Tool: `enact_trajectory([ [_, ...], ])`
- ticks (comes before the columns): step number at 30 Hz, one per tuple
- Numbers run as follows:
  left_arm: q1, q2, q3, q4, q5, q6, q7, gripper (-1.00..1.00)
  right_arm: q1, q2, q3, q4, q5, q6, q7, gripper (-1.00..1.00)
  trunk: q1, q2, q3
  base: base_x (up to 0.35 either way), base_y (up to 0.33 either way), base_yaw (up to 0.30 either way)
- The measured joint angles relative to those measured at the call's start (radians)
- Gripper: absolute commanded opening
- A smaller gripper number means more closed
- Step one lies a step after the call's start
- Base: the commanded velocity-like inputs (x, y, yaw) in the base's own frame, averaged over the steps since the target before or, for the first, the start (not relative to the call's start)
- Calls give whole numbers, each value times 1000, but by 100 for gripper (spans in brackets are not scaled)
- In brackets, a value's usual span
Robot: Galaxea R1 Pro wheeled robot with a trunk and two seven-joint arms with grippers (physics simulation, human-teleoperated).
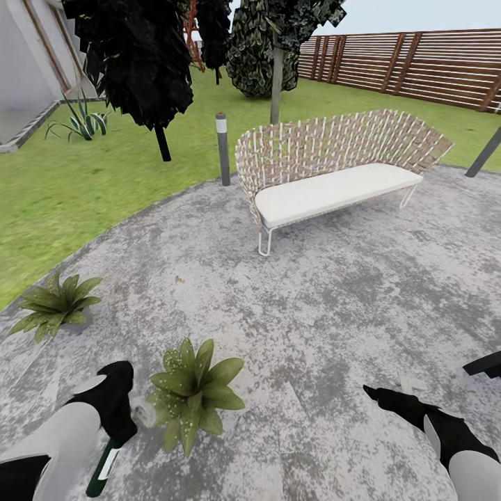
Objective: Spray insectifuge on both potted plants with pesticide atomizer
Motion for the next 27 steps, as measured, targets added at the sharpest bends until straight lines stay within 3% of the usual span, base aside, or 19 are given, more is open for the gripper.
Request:
enact_trajectory([
  [3, 0, 21, 2, 0, 4, -10, 23, -100, 0, 0, 0, 0, 0, 0, 0, 100, 0, 0, 0, 0, 0, 0],
  [6, 4, 27, 4, 4, 30, -28, 138, -100, 0, 0, 0, 1, 0, 0, 0, 100, 0, 0, 0, 0, 0, 0],
  [8, 14, 28, 7, 18, 105, -43, 217, -100, 0, 0, 0, 0, 0, 0, 0, 100, 0, 0, 0, 0, 0, 0],
  [9, 18, 27, 8, 44, 172, -71, 242, -100, 0, 0, 0, 0, 0, 0, 0, 100, 0, 0, 0, 0, 0, 0],
  [11, 21, 25, 7, 87, 255, -140, 266, -100, 0, 0, 0, 0, 0, 0, 0, 100, 0, 0, 0, 0, 0, 0],
  [13, 21, 25, 6, 113, 290, -184, 286, -100, 0, 0, 0, 0, 0, 0, 0, 100, 0, 0, 0, 0, 0, 0],
  [21, 22, 26, 8, 135, 313, -206, 405, -100, 0, 0, 0, 1, 0, 0, -1, 100, 0, 0, 0, 0, 0, 0],
  [27, 22, 27, 10, 136, 313, -205, 420, -100, 0, 1, 0, 1, 0, 0, -2, 100, 0, 0, 0, 0, 0, 0],
])
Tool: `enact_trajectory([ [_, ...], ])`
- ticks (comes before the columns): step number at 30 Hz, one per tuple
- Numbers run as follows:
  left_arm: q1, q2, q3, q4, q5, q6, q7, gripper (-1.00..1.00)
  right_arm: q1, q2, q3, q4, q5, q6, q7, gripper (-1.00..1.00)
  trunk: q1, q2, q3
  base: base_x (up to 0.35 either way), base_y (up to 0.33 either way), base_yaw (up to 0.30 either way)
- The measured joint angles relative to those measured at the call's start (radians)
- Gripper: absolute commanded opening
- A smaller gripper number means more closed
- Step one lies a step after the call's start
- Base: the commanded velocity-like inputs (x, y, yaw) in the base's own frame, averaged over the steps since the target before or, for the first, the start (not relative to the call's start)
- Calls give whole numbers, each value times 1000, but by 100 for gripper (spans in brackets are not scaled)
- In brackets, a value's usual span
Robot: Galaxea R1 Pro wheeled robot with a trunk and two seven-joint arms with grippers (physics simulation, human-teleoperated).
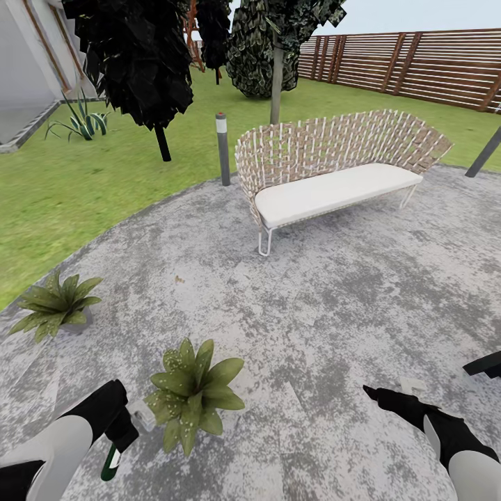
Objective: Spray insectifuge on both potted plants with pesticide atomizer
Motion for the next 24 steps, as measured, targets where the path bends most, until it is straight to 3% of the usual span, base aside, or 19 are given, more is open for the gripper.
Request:
enact_trajectory([
  [10, 0, 0, 1, -1, -1, 0, 6, -100, 0, 1, 0, 0, 0, 0, -1, 100, 0, 0, 0, 0, 0, 0],
  [14, 1, 0, 1, 0, 1, 1, 115, -100, 0, 1, 0, 3, 0, 0, -1, 100, 0, 0, 0, 0, 0, 0],
  [17, 1, 0, 1, 2, 7, 2, 151, -100, 1, 1, 0, 1, 0, 0, -2, 100, 0, 0, 0, 0, 0, 0],
  [19, 1, 0, 1, 11, 32, 3, 155, -100, 0, 1, 0, 1, 0, 0, -2, 100, 0, 0, 0, 0, 0, 0],
  [22, 1, 0, 2, 45, 124, -20, 160, -100, 0, 1, 0, 2, 0, 0, -2, 100, 0, 0, 0, 0, 0, 0],
  [24, 1, 0, 0, 52, 145, -51, 162, -100, 0, 1, 0, 2, 0, 0, -2, 100, 0, 0, 0, 0, 0, 0],
])
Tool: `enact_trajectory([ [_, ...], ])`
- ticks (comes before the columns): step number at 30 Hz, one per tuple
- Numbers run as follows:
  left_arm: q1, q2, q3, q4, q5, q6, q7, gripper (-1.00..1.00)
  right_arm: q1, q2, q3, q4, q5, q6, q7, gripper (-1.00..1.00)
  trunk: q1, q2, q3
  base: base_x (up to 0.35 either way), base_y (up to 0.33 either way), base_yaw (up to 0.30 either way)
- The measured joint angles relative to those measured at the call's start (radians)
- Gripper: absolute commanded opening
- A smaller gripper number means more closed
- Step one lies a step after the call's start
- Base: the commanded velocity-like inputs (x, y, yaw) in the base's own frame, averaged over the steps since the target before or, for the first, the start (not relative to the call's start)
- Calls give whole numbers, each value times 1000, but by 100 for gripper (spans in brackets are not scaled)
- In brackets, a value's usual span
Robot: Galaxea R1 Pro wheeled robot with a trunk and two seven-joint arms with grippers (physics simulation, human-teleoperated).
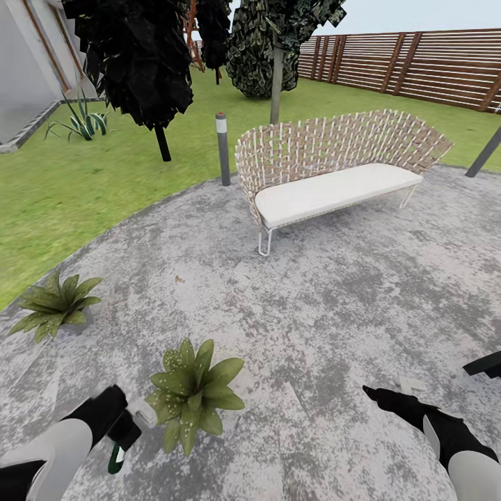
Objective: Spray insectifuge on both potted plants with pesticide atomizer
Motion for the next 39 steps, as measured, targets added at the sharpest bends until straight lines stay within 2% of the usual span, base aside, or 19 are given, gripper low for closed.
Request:
enact_trajectory([
  [6, 0, 1, -1, 45, 7, -17, 18, -100, 0, 0, 0, -1, 0, 0, 1, 100, 0, 0, 0, 0, 132, 0],
  [9, 0, 3, -2, 56, 7, -17, 106, -100, 0, 0, 0, -2, 0, 0, 1, 100, 0, 0, 0, 0, 81, 0],
  [13, 0, 3, -1, 74, 9, -16, 150, -100, 0, 0, 0, -2, 0, 0, 2, 100, 0, 0, 0, 0, 11, 0],
  [26, 0, -2, -5, 77, 6, -15, 152, -100, 0, 0, 0, -2, 0, 0, 2, 100, 0, 0, 0, 4, 4, 0],
  [39, 0, -3, -5, 86, 6, -13, 152, -100, 0, 0, 0, -2, 0, 0, 2, 100, 0, 0, 0, 49, 85, -26],
])
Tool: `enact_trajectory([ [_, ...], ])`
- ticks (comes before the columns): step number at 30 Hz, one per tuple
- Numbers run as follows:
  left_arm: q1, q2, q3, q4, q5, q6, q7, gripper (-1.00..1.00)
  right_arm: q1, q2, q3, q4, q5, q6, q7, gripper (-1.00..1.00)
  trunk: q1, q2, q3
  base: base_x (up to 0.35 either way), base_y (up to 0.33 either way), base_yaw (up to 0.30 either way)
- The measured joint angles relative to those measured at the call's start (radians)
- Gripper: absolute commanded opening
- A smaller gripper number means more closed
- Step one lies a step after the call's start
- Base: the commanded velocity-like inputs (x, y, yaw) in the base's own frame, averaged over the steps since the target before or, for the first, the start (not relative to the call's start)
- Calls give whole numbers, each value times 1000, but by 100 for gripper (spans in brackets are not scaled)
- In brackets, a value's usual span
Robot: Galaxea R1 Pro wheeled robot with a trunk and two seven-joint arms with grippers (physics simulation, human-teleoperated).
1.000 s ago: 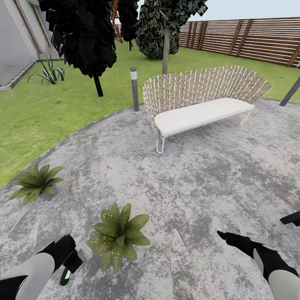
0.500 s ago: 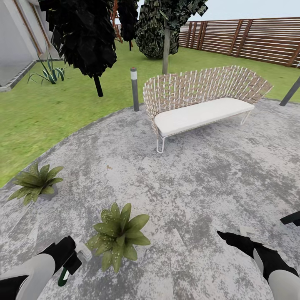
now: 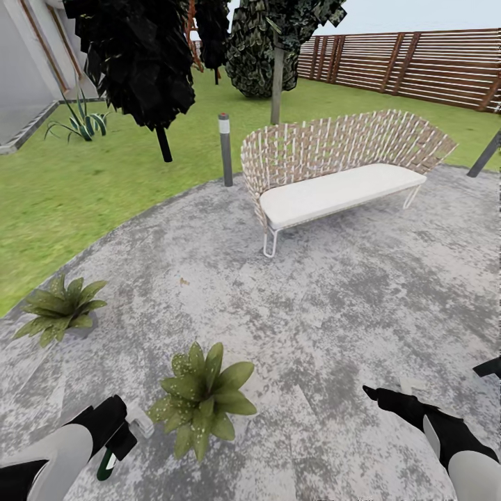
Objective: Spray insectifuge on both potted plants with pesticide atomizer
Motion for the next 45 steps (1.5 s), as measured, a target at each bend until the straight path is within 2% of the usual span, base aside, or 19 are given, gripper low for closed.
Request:
enact_trajectory([
  [5, 0, 0, 0, 10, 0, 0, -1, -100, 0, 0, 0, 0, 0, 0, 1, 100, 0, 0, 0, 0, 31, -252],
  [11, 0, 0, 1, 99, 0, -2, -2, -100, 0, 0, 0, 0, 0, 0, 1, 100, 0, 0, 0, 0, 1, -201],
  [22, 0, 2, 0, 111, 0, -4, 5, -100, 0, 0, 0, 0, 0, 0, 1, 100, 0, 0, 0, 0, 0, -14],
  [23, 0, 3, 0, 110, 0, -5, 8, -100, 0, 0, 0, 0, 0, 0, 1, 100, 0, 0, 0, 0, 0, 0],
  [26, 0, 3, -3, 106, 1, -5, 72, -100, 0, 0, 0, 0, 0, 0, 1, 100, 0, 0, 0, 0, 0, 0],
  [29, 0, 3, 2, 107, 7, -6, 99, -100, 0, 0, 0, 0, 0, 0, 1, 100, 0, 0, 0, 0, 0, 0],
  [33, 0, 2, 4, 107, 10, -9, 104, -100, 0, 0, 0, 0, 0, 0, 1, 100, 0, 0, 0, 0, 0, 0],
  [36, 0, 1, 5, 106, 13, -46, 105, -100, 0, 0, 0, 0, 0, 0, 1, 100, 0, 0, 0, 0, 0, 0],
  [38, 0, 1, 5, 106, 29, -55, 105, -100, 0, 0, 0, 0, 0, 0, 1, 100, 0, 0, 0, 0, 0, 0],
  [40, 0, 1, 6, 105, 63, -59, 105, -100, 0, 0, 0, 0, 0, 0, 1, 100, 0, 0, 0, 0, 0, 0],
  [45, 0, -1, 6, 110, 75, -59, 96, -100, 0, 0, 0, 0, 0, 0, 1, 100, 0, 0, 0, 0, 0, 0],
])
